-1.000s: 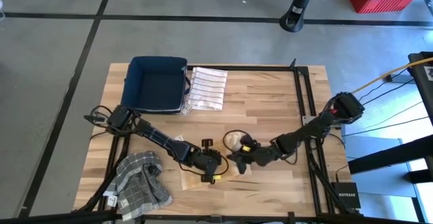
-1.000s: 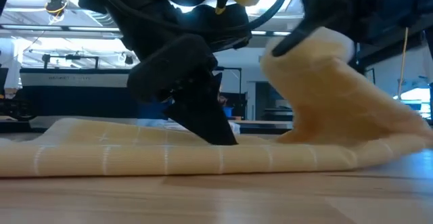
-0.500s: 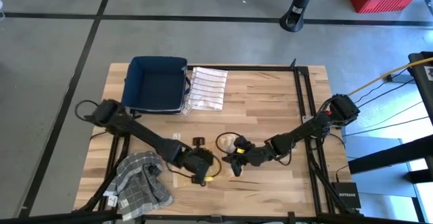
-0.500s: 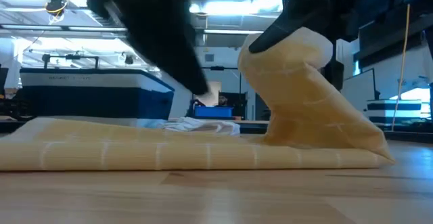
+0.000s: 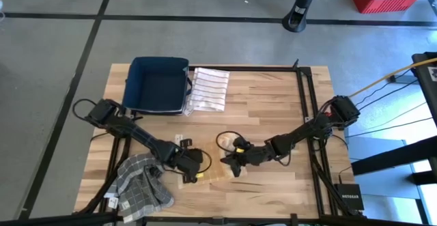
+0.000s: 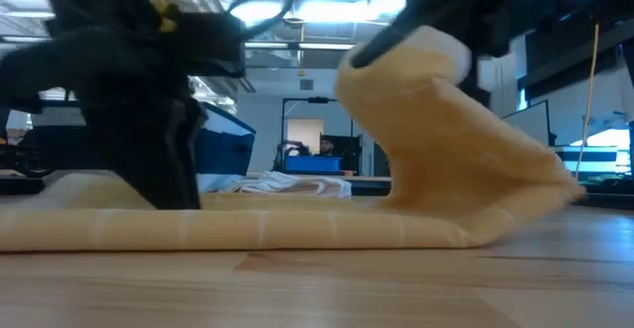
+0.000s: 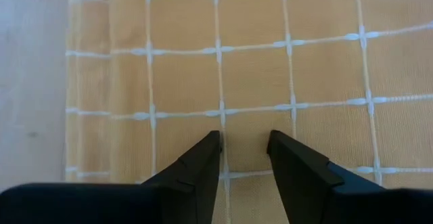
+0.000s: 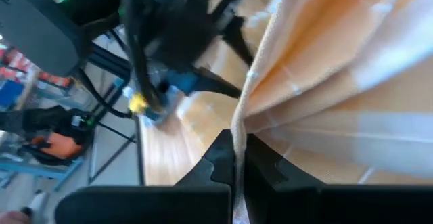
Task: Fold towel
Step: Fold the orange towel
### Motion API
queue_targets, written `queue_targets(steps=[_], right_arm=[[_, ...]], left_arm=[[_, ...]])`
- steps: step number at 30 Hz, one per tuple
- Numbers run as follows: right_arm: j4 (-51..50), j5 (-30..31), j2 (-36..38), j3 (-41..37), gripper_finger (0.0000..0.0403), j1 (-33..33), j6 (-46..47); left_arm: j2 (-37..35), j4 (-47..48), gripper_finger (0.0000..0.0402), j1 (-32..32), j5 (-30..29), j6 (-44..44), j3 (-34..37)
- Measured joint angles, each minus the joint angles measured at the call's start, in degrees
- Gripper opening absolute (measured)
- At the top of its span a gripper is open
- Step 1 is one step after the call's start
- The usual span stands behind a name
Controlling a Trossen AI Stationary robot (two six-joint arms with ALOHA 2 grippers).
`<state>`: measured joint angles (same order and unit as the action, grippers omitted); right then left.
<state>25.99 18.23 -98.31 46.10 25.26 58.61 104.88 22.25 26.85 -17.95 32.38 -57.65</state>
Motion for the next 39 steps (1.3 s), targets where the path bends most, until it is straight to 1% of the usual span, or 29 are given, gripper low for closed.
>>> queue_targets(steps=[4, 8, 12, 15, 19, 23, 25, 26, 29, 32, 35, 39], right_arm=[[0.98, -2.67, -3.97, 3.74, 0.0014, -1.54, -0.84], [0.96, -2.89, -7.62, 7.87, 0.0014, -2.39, -2.92], [1.16, -3.18, -9.67, 10.70, 0.0014, -3.31, -3.62], [0.97, -3.24, -10.20, 11.61, 0.0014, -3.58, -4.88], [1.02, -2.85, -10.18, 11.68, 0.0014, -3.65, -5.05], [0.81, -3.35, -10.18, 11.68, 0.0014, -3.61, -5.03], [0.76, -3.40, -10.18, 11.68, 0.0014, -3.58, -5.03], [0.84, -3.43, -10.18, 11.68, 0.0014, -3.58, -5.03], [0.97, -3.51, -10.20, 11.68, 0.0014, -3.92, -5.05], [2.93, -3.88, -11.44, 11.68, 0.0014, -4.05, -4.85], [5.57, -3.91, -13.65, 12.02, 0.0014, -4.39, -3.57], [6.14, -4.91, -17.30, 16.27, 0.0014, -4.39, -3.41]], left_arm=[[0.05, -1.45, 0.0125, -2.03, 0.06, -1.69, 0.05], [0.26, -5.05, 0.0125, -3.08, 0.37, -4.80, 0.17], [0.33, -7.69, 0.0125, -3.32, 0.47, -7.41, -0.10], [-0.51, -6.75, 0.0125, -3.30, 0.50, -7.75, -1.23], [-4.81, 0.68, 0.0125, -2.24, 0.53, -5.61, -4.50], [-9.98, 12.16, 0.0125, 1.21, 1.48, 2.92, -5.04], [-11.12, 17.02, 0.0125, 3.04, 1.51, 7.10, -4.13], [-11.18, 17.81, 0.0125, 3.89, 1.45, 8.81, -3.30], [-10.13, 13.74, 0.0125, 5.02, 1.25, 12.35, 0.25], [-8.21, 7.39, 0.0125, 4.62, 1.26, 13.24, 3.46], [-6.05, 5.00, 0.0125, 3.88, 1.44, 12.46, 3.95], [-4.42, 4.67, 0.0125, 3.17, 1.26, 12.55, 3.75]])
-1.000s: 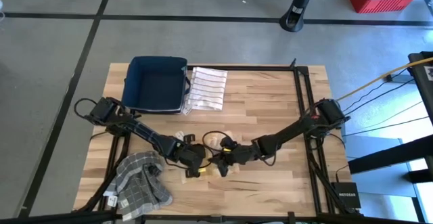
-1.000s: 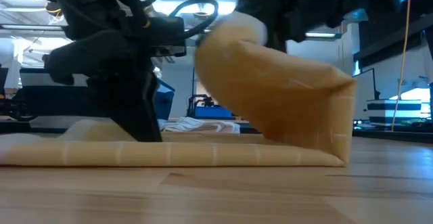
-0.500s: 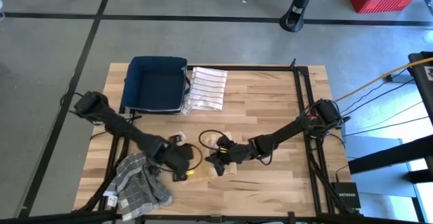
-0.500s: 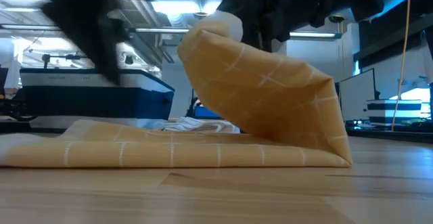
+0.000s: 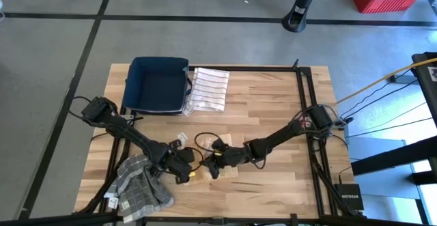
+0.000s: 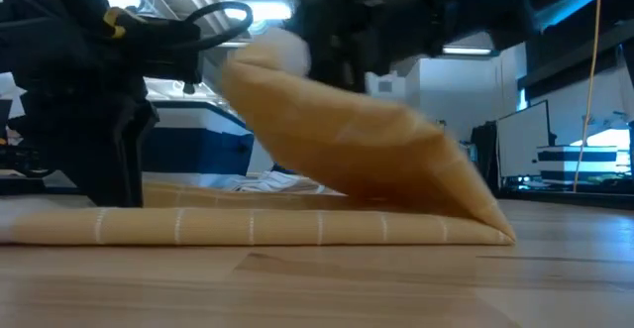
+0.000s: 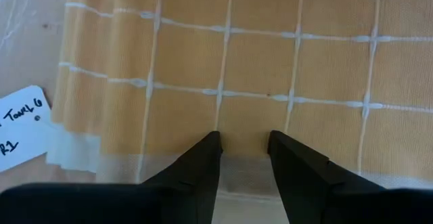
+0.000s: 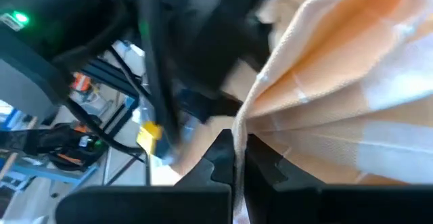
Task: Fold towel
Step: Fold the orange towel
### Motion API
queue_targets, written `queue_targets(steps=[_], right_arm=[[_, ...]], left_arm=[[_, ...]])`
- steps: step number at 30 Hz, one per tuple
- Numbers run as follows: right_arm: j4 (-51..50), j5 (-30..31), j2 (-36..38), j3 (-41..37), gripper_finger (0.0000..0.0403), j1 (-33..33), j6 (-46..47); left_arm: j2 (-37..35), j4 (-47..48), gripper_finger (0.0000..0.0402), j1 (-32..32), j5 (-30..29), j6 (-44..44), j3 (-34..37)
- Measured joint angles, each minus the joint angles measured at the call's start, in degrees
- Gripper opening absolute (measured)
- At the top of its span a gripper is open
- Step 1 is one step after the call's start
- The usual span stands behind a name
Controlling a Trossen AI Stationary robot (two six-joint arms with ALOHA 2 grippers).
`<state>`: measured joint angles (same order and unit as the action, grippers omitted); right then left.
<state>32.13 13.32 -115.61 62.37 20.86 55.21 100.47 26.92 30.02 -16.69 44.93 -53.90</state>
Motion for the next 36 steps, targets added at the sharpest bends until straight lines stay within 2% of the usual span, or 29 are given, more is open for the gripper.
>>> queue_targets(steps=[6, 13, 29, 32, 36], right_arm=[[-1.06, -1.07, -4.92, 6.72, 0.0014, -0.33, -1.46], [-2.16, -0.92, -5.62, 7.38, 0.0014, -0.70, -1.02], [-1.91, -2.51, -5.62, 7.36, 0.0027, -0.63, 0.25], [-2.19, -2.51, -5.62, 7.36, 0.0043, -0.63, 0.38], [-2.19, -2.49, -5.62, 7.36, 0.0097, -0.63, 0.45]], left_arm=[[0.44, -2.83, 0.0125, -0.02, -1.10, -0.33, 0.10], [0.13, -2.85, 0.0125, -0.02, -0.63, -0.47, 0.07], [-7.35, 12.15, 0.0125, 1.05, 2.97, 2.64, -6.00], [-9.13, 15.08, 0.0125, 1.67, 3.19, 4.13, -6.02], [-11.28, 16.96, 0.0125, 2.06, 3.16, 5.60, -6.05]])
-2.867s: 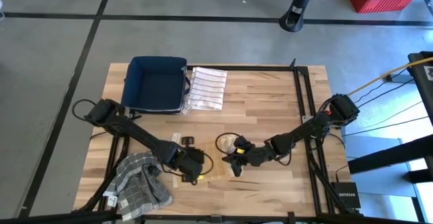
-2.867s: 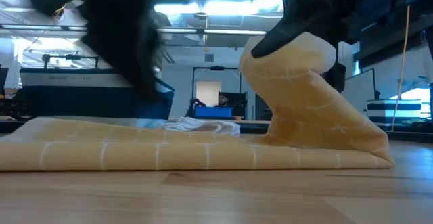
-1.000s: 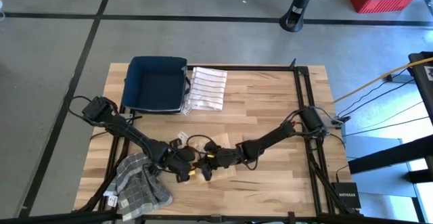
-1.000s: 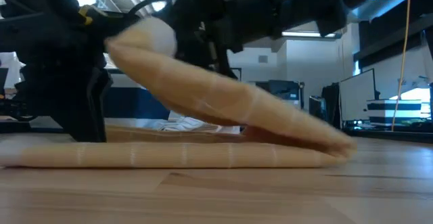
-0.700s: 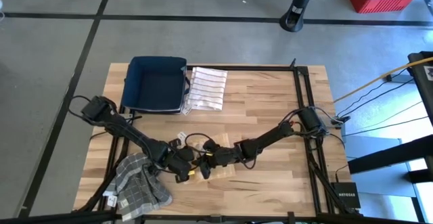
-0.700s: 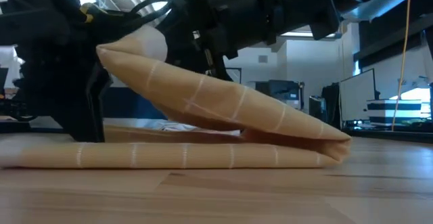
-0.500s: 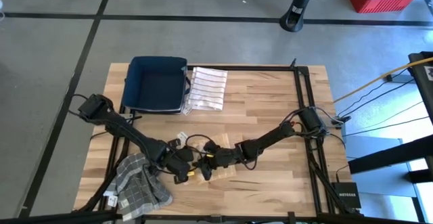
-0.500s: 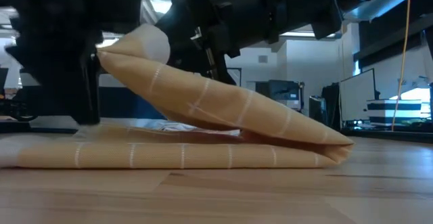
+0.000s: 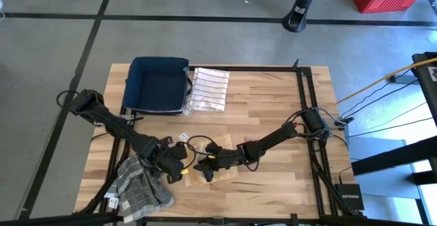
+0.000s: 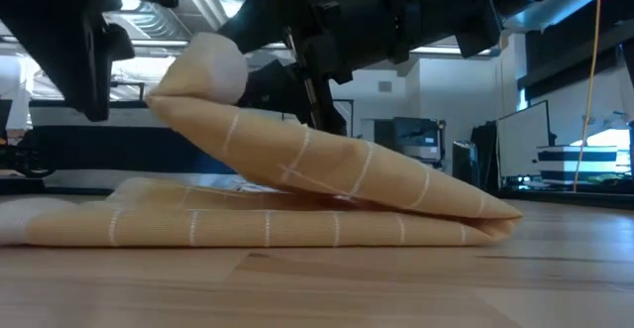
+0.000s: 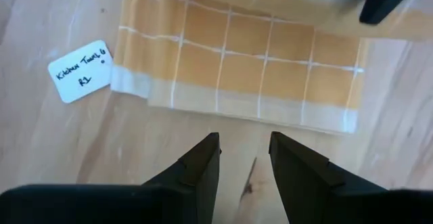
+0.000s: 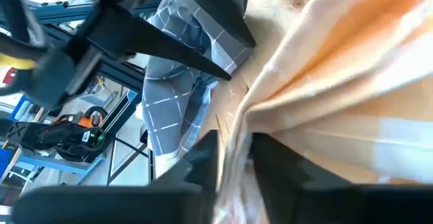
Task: Fold towel
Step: Fold the orange towel
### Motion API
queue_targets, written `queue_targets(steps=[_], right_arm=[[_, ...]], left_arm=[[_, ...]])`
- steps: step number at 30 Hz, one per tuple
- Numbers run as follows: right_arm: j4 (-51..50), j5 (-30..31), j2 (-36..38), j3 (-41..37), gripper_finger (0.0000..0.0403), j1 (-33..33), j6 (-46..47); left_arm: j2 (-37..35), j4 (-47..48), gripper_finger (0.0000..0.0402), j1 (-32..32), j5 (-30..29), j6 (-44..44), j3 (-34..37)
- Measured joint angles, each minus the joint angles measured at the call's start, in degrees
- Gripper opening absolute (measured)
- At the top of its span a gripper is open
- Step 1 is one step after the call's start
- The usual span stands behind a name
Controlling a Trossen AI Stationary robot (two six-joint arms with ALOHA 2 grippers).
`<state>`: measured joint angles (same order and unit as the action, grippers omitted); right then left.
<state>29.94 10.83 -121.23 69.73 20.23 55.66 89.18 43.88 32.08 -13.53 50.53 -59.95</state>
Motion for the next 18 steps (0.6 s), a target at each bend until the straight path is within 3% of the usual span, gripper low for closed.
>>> queue_targets(steps=[5, 9, 12, 18], right_arm=[[1.00, 0.12, 0.00, 0.00, 0.0177, 0.00, 0.00], [3.82, 0.09, 0.01, 0.00, 0.0217, 0.00, -1.97], [3.90, -0.78, 0.05, 0.00, 0.0229, 0.00, -4.49], [-3.08, -10.83, 4.15, 0.00, 0.0222, -0.54, -14.17]], left_arm=[[-2.12, 0.23, 0.0125, 0.04, -0.50, 0.01, -0.01], [-2.68, 0.13, 0.0125, -0.03, -2.81, 0.03, -0.03], [-2.61, -0.05, 0.0125, -0.03, -3.75, 0.03, -0.03], [-2.44, -10.07, 0.0125, 0.59, -9.28, -3.97, 1.57]])
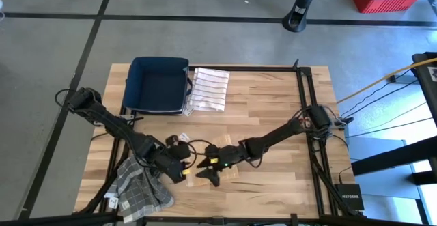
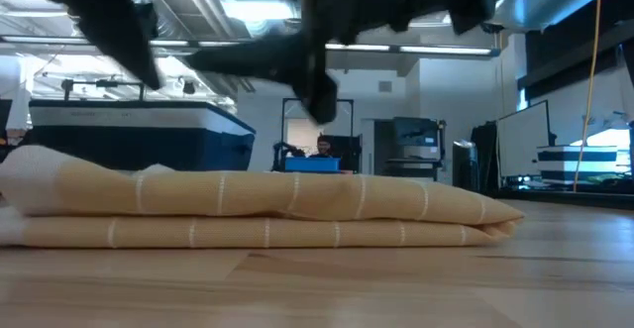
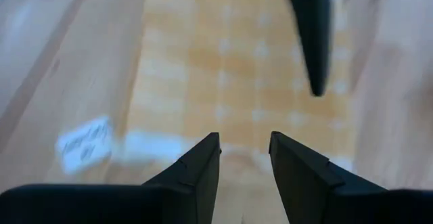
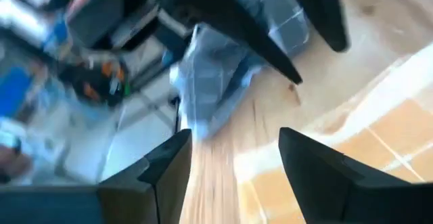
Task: Fold towel
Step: Fold the orange towel, then move the orange towel to the top right of the table
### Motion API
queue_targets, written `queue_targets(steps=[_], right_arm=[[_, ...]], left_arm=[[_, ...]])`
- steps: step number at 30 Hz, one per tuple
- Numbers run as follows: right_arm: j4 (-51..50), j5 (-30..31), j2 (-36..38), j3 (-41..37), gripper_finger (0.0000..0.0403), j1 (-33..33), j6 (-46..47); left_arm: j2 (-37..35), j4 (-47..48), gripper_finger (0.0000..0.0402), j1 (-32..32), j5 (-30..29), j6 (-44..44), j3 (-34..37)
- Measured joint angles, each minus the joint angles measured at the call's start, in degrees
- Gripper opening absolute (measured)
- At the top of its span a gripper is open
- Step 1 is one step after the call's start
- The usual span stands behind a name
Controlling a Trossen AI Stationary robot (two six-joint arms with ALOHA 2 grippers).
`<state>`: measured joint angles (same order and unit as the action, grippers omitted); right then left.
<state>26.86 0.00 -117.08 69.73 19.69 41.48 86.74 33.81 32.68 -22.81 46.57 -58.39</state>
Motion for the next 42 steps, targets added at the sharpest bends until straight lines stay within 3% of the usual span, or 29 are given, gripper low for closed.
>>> queue_targets(steps=[4, 8, 12, 16, 21, 31, 34, 38, 42], right_arm=[[-17.15, -0.32, 4.91, 0.03, 0.0209, 0.50, -8.66], [-28.61, 8.88, 6.01, -0.02, 0.0199, 2.92, -14.96], [-27.76, 14.05, 2.26, -0.06, 0.0191, 4.59, -17.61], [-26.05, 10.79, -1.41, -0.08, 0.0186, 4.19, -19.09], [-32.74, 10.56, -1.34, 0.27, 0.0186, 3.49, -19.40], [-35.58, 9.59, 0.72, -0.13, 0.0186, 3.54, -19.38], [-35.73, 10.19, 3.69, -0.32, 0.0186, 3.58, -18.30], [-27.44, 15.47, 4.72, -0.04, 0.0186, 3.58, -17.79], [-25.86, 13.50, 2.24, -0.08, 0.0186, 3.52, -18.20]], left_arm=[[0.03, -11.73, 0.0125, 0.00, -2.85, -4.49, 3.03], [2.31, -20.21, 0.0125, -1.38, -3.27, -7.90, 6.96], [6.57, -20.72, 0.0125, -3.77, -3.20, -8.02, 9.28], [10.45, -16.56, 0.0125, -6.00, 1.81, -6.20, 9.68], [11.26, -10.70, 0.0125, -6.12, 3.97, -1.57, 9.31], [11.30, -15.22, 0.0125, -5.11, 5.55, -5.80, 6.99], [10.28, -13.14, 0.0125, -4.30, 5.43, -7.73, 3.96], [8.08, -10.61, 0.0125, -2.43, 2.78, -9.34, 1.58], [7.10, -8.92, 0.0125, -0.33, -1.81, -9.44, 1.44]])
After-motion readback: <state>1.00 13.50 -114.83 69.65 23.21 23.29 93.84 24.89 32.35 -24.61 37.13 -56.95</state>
